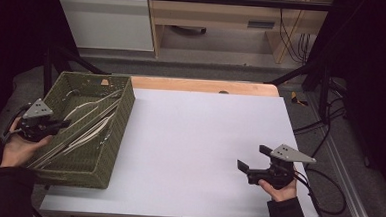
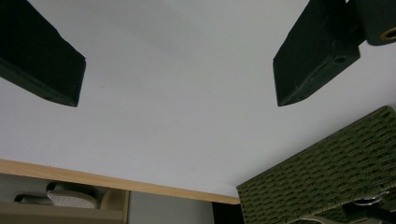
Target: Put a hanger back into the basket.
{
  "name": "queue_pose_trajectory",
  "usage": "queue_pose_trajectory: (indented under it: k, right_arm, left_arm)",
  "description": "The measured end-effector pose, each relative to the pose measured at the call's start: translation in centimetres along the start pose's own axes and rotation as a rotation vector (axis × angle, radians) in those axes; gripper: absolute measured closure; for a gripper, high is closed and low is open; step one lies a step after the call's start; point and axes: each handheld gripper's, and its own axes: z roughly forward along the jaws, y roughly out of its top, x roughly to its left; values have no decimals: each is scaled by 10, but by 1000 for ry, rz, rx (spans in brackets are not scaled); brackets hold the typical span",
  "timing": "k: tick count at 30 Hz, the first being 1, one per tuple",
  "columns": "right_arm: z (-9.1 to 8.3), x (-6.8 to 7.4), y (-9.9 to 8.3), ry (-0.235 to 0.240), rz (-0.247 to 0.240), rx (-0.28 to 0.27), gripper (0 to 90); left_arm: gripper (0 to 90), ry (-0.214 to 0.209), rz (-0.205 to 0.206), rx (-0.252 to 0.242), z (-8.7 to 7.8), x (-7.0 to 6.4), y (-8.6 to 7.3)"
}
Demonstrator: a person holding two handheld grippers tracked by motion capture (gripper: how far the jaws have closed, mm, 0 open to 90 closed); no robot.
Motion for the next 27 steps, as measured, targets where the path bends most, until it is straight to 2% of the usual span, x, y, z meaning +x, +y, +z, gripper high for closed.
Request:
queue_pose_trajectory:
  k: [3, 5, 6, 9, 11, 13, 16, 18, 19, 22, 24, 27]
  right_arm:
    - [0, 0, 0, 0, -2, -1, 33]
    - [0, 0, 0, 1, -4, 0, 33]
    - [0, 0, 0, 3, -2, 0, 33]
    - [0, 1, 0, 1, 2, -2, 33]
    - [0, 1, 0, 3, 2, -2, 33]
    - [0, 1, 0, 4, 3, -3, 34]
    - [0, 1, 0, 6, 3, -1, 34]
    - [0, 1, 0, 5, 0, -2, 34]
    - [0, 1, 0, 4, 2, -3, 34]
    - [0, 1, 0, 4, -1, -6, 35]
    - [0, 2, 1, 7, 2, -7, 35]
    - [-1, 2, 1, 6, -1, -12, 33]
  left_arm:
    - [849, -15, 7, 34, 2, -3, -1]
    - [833, -29, 22, 77, 4, -7, 0]
    - [825, -44, 4, 77, 5, -10, 0]
    - [805, -57, 0, 94, 7, -14, 1]
    - [783, -93, -16, 121, 8, -15, 2]
    - [743, -103, -3, 133, 8, -18, 2]
    - [689, -126, 15, 120, 4, -23, 4]
    - [669, -132, 18, 102, -1, -26, 6]
    - [649, -133, 6, 72, -4, -28, 7]
    - [535, -143, -3, 9, -15, -34, 15]
    - [445, -148, -21, -73, -24, -42, 22]
    - [350, -161, -35, -166, -33, -53, 30]
